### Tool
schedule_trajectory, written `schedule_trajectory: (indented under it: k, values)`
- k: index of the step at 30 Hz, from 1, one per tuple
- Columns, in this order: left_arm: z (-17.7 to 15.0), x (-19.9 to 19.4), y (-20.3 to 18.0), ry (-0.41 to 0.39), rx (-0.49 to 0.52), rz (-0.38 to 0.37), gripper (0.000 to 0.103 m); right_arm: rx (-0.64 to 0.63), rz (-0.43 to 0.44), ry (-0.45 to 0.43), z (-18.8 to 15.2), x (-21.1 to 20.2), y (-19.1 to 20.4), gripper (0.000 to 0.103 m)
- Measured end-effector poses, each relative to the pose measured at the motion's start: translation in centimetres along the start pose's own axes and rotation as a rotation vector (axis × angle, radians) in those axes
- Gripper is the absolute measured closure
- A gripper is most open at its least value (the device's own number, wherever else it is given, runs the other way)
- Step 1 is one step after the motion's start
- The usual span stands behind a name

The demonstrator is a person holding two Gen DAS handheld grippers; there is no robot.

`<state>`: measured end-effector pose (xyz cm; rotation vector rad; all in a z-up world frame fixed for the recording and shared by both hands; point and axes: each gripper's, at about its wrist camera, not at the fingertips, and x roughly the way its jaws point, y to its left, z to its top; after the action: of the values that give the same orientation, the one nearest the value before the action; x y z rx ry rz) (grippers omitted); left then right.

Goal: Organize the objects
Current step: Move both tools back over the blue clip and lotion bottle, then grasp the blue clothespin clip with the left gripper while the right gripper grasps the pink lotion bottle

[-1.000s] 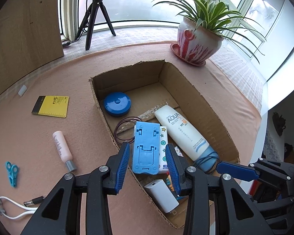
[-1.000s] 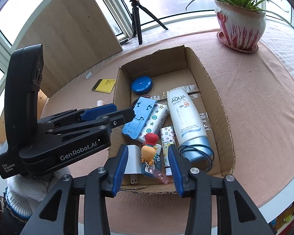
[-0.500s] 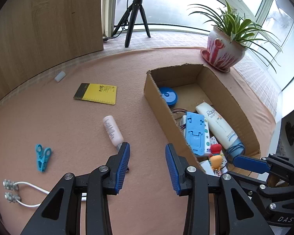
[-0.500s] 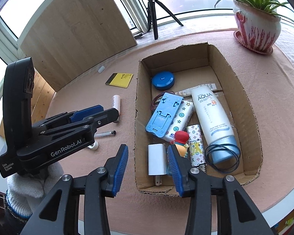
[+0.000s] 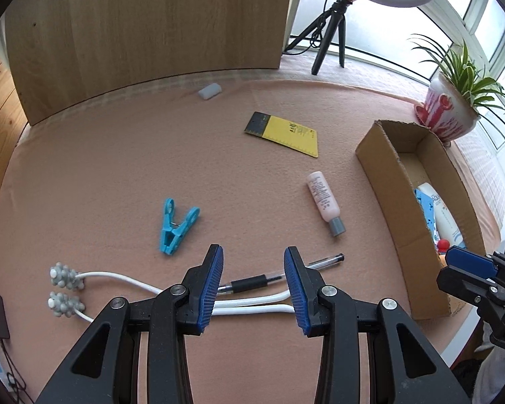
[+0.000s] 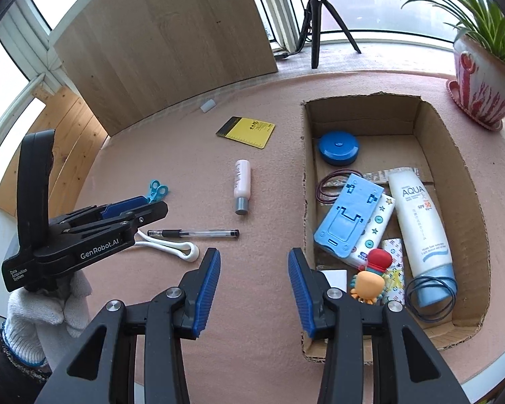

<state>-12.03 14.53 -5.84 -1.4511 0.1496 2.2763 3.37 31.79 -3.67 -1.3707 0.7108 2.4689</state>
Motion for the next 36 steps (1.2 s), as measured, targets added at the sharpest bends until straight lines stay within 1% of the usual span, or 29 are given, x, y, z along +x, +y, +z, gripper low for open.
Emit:
schedule_trajectory:
  k: [8,15,25,32,36]
  values:
    - [-0.3,0.1,4.2,0.010,-0.055,0.043,0.062,-0.050,-0.007,0.031,1.6,2.7,3.1,0.064]
    - [-0.3,0.8,6.0,0.024,-0.079,0.040,0.062,-0.053,-0.033,0.072,2.8,5.1,4.3,0.063]
    - [0.1,2.6,6.4,0.049,-0.082,0.033,0.062,-0.019,-0.032,0.095,4.1,7.1,3.9,0.063]
    - [0.6,4.1,6.2,0.073,-0.073,0.030,0.062,-0.015,-0.020,0.130,5.4,8.7,3.6,0.063]
    - [1.0,4.6,6.0,0.077,-0.073,0.031,0.062,-0.013,-0.030,0.149,5.9,9.9,3.7,0.063]
